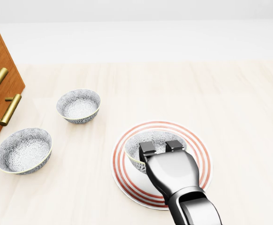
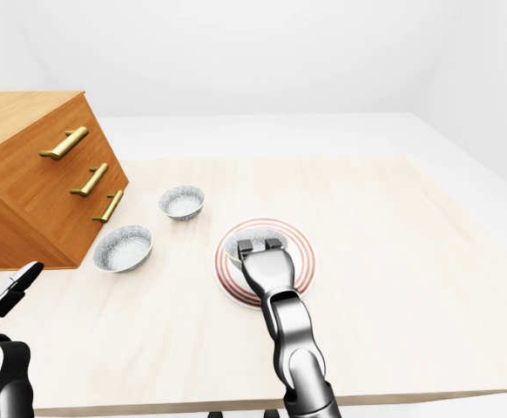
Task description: Put the bowl at the front on the plate.
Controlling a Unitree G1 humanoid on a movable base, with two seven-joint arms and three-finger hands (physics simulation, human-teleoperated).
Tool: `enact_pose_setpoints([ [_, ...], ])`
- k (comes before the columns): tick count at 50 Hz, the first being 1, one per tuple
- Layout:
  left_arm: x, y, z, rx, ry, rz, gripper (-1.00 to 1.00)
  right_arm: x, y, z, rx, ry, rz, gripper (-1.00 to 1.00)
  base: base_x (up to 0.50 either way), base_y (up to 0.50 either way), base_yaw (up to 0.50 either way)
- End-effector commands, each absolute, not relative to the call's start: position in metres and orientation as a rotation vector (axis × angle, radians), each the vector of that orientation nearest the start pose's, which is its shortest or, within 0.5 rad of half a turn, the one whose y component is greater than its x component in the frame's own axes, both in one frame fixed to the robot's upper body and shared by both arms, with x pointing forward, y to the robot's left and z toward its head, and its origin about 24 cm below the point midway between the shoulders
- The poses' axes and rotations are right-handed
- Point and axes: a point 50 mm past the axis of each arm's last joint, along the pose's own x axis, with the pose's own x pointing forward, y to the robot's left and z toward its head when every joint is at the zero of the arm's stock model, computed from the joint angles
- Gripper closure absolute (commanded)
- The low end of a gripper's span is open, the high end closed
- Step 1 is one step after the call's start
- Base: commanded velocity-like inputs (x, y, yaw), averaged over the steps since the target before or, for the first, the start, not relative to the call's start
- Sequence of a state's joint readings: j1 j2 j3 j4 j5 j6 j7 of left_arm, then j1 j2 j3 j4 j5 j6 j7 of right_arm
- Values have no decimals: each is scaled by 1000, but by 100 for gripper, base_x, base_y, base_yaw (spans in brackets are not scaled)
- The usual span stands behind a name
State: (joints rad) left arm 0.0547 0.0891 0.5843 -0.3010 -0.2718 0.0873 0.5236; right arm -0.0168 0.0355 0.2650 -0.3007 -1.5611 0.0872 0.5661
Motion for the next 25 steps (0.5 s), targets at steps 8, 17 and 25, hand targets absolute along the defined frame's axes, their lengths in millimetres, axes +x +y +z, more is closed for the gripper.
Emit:
enact_pose_setpoints([
  [8,181,313,100,-157,-228,1050,-100,249,-86,95,-1494,-1,318,100,0,0,0],
  [17,183,313,95,-159,-206,1049,-100,255,-91,92,-1484,12,305,100,0,0,0],
  [25,183,313,95,-158,-202,1045,-100,260,-92,93,-1466,2,295,100,0,0,0],
])
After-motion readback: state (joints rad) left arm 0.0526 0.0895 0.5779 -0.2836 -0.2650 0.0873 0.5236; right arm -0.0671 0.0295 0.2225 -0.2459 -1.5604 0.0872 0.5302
